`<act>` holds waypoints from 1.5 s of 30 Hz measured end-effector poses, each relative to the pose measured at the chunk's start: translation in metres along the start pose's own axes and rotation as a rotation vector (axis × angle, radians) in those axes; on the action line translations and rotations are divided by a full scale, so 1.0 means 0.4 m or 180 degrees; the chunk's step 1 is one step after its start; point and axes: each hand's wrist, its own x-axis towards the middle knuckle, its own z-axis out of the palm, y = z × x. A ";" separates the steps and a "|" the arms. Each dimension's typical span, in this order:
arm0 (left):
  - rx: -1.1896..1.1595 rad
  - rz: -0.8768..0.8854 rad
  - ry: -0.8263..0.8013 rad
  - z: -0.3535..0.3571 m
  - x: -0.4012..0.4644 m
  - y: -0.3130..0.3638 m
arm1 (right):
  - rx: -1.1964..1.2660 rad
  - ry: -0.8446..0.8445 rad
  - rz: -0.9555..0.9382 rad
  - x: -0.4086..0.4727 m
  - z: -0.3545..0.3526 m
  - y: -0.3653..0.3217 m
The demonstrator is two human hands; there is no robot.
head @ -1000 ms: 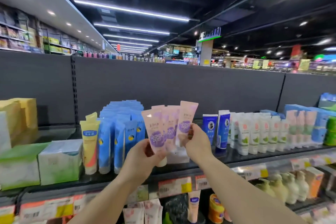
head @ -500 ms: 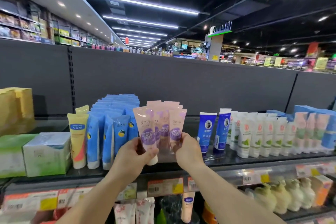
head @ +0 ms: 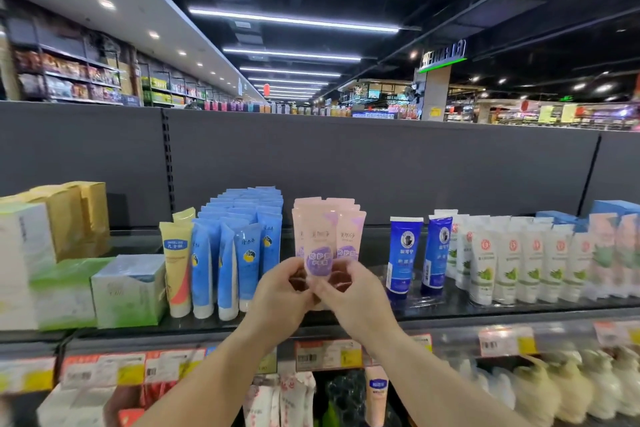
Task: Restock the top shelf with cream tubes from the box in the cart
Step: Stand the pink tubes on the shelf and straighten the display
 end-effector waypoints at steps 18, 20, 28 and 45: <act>0.1450 -0.0058 -0.0111 -0.029 0.027 -0.087 | -0.0696 0.0757 0.0049 0.053 0.050 0.049; 0.1464 -0.0068 -0.0082 -0.030 0.026 -0.088 | -0.1003 0.0904 0.0110 0.054 0.057 0.055; 0.1443 -0.0100 -0.0065 -0.031 0.027 -0.091 | -0.1614 0.1060 0.0403 0.049 0.056 0.058; 0.1094 -0.0251 -0.0019 -0.018 0.018 -0.069 | -0.1070 0.1195 0.0182 0.022 0.045 0.089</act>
